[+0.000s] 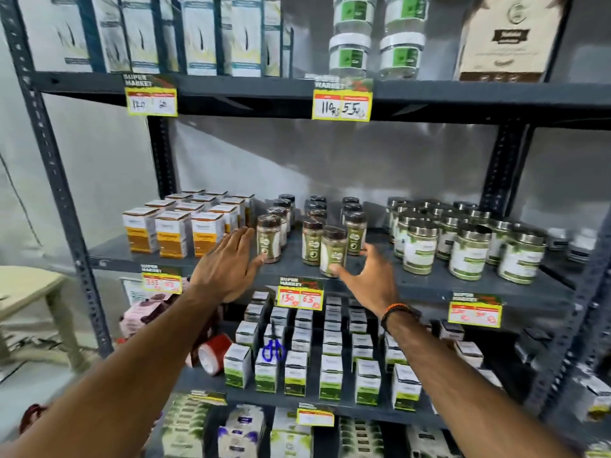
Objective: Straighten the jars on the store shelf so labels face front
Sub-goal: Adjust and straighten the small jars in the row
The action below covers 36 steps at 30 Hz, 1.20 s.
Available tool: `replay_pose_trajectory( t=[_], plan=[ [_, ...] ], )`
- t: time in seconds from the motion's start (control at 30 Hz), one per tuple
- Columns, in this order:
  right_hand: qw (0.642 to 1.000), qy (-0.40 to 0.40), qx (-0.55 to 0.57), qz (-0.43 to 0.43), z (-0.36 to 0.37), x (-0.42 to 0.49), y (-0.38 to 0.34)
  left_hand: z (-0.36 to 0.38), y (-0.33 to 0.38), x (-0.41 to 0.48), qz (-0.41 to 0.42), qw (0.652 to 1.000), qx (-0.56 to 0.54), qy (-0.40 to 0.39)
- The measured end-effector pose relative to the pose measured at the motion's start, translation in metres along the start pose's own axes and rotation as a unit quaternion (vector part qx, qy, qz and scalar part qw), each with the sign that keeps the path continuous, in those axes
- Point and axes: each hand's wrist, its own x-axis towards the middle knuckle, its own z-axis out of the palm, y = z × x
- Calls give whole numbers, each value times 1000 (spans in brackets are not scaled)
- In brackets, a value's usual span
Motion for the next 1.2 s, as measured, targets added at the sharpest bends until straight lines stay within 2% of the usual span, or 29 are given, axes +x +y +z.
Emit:
replay_pose_trajectory(
  t=[0.2, 0.47, 0.83, 1.2],
  plan=[
    [996, 6, -91, 8, 30, 8, -1, 34, -23, 1, -30, 997, -24, -63],
    [992, 10, -122, -24, 39, 14, -2, 62, -37, 11, -19, 995, -9, -101],
    [986, 44, -153, 38, 12, 24, 12, 74, -44, 10, 9, 997, 21, -73],
    [986, 22, -151, 61, 7, 35, 16, 79, -44, 9, 3, 997, 31, -65]
  ],
)
